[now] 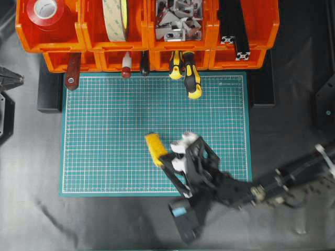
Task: Pick cutter from container rack with right arm.
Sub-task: 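Carry the cutter over the mat center and lower it down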
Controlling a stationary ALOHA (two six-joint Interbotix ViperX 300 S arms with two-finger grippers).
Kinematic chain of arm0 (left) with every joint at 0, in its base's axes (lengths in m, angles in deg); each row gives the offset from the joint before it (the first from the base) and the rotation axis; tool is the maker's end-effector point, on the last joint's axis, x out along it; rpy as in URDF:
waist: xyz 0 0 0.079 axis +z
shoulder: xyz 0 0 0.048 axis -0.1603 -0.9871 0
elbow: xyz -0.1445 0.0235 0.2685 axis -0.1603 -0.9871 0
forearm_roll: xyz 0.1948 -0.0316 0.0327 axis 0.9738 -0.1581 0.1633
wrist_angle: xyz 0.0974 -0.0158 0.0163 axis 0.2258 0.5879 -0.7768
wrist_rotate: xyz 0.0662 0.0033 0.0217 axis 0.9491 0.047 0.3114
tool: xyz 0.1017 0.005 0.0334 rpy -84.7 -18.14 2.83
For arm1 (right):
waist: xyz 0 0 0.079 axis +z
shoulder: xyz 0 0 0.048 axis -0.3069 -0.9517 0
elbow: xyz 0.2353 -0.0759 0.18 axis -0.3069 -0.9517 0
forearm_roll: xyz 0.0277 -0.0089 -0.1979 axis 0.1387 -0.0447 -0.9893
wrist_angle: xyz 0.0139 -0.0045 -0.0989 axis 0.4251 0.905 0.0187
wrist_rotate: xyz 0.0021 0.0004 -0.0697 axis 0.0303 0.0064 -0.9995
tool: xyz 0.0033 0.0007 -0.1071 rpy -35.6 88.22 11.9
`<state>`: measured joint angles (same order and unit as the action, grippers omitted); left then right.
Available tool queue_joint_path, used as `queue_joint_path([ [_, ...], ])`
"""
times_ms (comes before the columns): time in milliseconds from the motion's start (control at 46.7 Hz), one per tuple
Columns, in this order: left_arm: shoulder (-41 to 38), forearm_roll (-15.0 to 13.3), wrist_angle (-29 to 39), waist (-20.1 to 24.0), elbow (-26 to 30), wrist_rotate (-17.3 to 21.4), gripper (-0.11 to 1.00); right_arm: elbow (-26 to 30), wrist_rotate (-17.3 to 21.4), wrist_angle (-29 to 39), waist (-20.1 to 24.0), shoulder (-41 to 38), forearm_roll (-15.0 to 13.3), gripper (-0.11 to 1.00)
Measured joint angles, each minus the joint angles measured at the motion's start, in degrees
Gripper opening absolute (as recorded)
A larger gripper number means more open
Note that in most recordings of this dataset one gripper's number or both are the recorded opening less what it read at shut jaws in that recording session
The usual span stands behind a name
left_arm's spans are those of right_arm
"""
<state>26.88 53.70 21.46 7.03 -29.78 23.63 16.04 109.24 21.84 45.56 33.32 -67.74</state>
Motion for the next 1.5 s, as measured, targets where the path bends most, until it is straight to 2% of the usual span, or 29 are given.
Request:
queue_joint_path([
  [150, 0.0, 0.0, 0.1, 0.4, 0.0, 0.1, 0.0, -0.6, 0.0, -2.5, -2.4, -0.8, -1.7, 0.27],
  [343, -0.1, 0.0, 0.1, 0.4, 0.0, 0.0, 0.0, -1.0, -0.2, -3.3, -4.3, -1.0, -2.0, 0.27],
  [942, -0.2, 0.0, 0.1, 0.5, 0.1, 0.0, 0.0, -2.6, 0.5, -6.0, -4.4, -1.9, -1.3, 0.27],
  [1156, -0.2, 0.0, 0.2, 0.5, 0.1, 0.1, 0.0, -2.6, 0.6, -7.0, -4.2, -1.9, 0.0, 0.27],
  [1221, -0.2, 0.0, 0.2, 0.5, 0.1, 0.0, 0.0, -2.7, 0.6, -7.4, -4.1, -1.9, 0.7, 0.32],
  [1263, -0.2, 0.0, 0.2, 0.5, 0.0, 0.1, 0.0, -2.8, 0.6, -7.6, -3.9, -1.9, 1.8, 0.44],
  [1370, -0.2, 0.0, 0.2, 0.5, 0.1, 0.0, 0.0, -2.9, 0.6, -7.6, -3.4, -1.9, 3.9, 0.65],
  [1499, -0.2, 0.0, 0.3, 0.5, 0.0, 0.0, 0.0, -3.0, 0.7, -7.6, -3.4, -1.9, 6.2, 0.75],
])
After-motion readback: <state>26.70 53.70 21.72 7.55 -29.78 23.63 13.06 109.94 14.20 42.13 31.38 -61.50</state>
